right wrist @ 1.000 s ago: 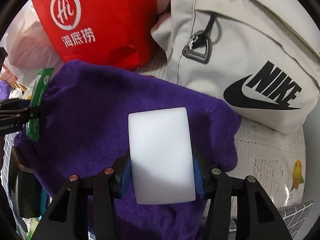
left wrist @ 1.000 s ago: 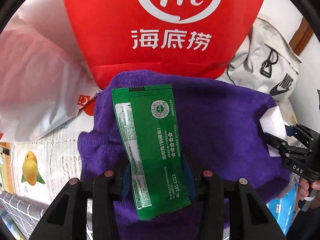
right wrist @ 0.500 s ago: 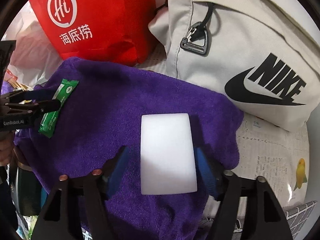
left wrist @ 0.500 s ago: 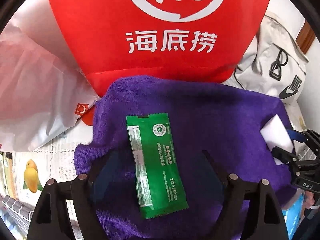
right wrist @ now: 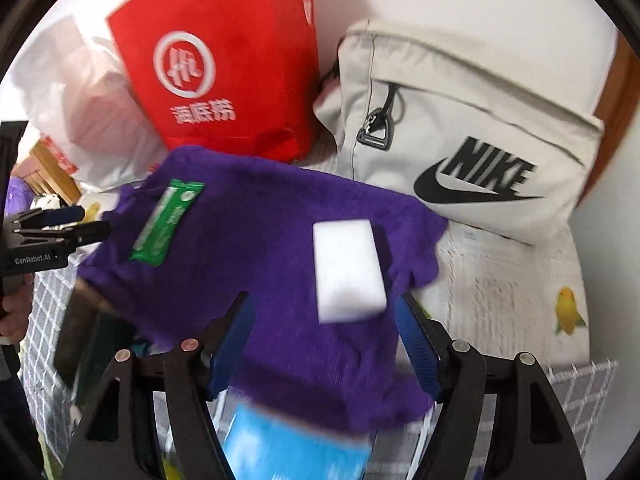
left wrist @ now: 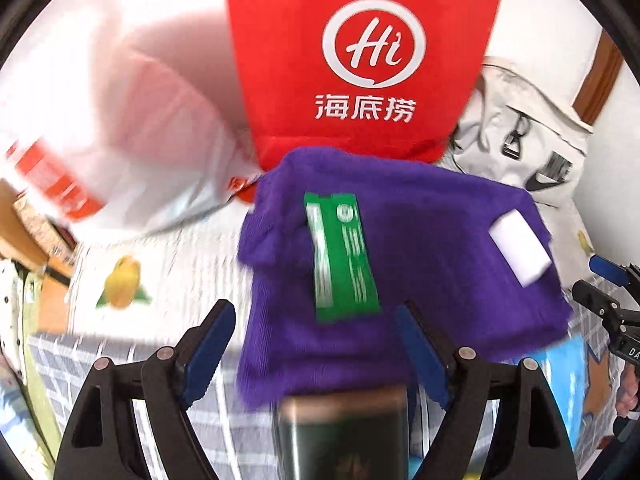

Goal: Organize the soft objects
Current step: 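Grasp the light-green tea bag with the left tool while the right tool reaches for the white mesh bag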

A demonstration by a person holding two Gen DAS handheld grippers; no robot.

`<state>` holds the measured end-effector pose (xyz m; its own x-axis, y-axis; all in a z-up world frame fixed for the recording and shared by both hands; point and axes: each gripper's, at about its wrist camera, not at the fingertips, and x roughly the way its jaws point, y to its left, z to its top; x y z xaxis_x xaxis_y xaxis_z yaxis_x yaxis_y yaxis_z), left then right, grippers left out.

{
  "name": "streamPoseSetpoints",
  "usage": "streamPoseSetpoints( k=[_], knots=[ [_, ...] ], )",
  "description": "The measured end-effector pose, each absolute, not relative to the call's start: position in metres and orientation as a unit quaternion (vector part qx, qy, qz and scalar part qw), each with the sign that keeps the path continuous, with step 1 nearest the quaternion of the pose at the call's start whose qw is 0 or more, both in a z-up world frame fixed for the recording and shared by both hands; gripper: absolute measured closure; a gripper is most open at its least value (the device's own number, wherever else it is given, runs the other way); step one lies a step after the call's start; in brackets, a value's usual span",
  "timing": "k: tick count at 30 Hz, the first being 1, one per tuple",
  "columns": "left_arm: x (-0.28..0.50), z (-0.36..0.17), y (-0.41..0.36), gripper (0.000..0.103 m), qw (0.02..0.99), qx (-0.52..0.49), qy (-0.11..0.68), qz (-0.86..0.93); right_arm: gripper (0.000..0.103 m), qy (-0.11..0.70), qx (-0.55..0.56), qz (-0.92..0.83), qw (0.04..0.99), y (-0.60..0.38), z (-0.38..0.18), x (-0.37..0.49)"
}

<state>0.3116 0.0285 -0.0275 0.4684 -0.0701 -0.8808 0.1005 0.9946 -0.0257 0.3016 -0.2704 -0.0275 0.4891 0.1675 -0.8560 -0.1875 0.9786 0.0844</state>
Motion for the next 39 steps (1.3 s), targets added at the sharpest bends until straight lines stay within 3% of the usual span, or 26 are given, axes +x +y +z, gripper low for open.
streamPoseSetpoints(
  k=[13, 28, 30, 32, 39],
  knots=[
    [0.159, -0.017, 0.021, 0.021, 0.859, -0.02, 0.5, -0.113, 0.031, 0.456, 0.008, 0.116, 0.882, -0.253, -0.005, 0.156],
    [0.126, -0.093, -0.032, 0.021, 0.837, -0.004, 0.537, -0.102, 0.031, 0.459, 0.03, 0.128, 0.879, -0.258, -0.043, 0.052],
    [0.128, -0.102, -0.034, 0.024, 0.838, 0.001, 0.538, -0.097, 0.031, 0.465, 0.032, 0.13, 0.875, -0.256, -0.053, 0.045],
    [0.128, -0.102, -0.035, 0.039, 0.841, 0.0, 0.529, -0.111, 0.031, 0.47, 0.031, 0.13, 0.872, -0.254, -0.06, 0.043],
    [0.116, -0.078, -0.027, 0.042, 0.855, 0.0, 0.503, -0.126, 0.031, 0.472, 0.036, 0.148, 0.868, -0.238, -0.069, 0.047]
  ],
)
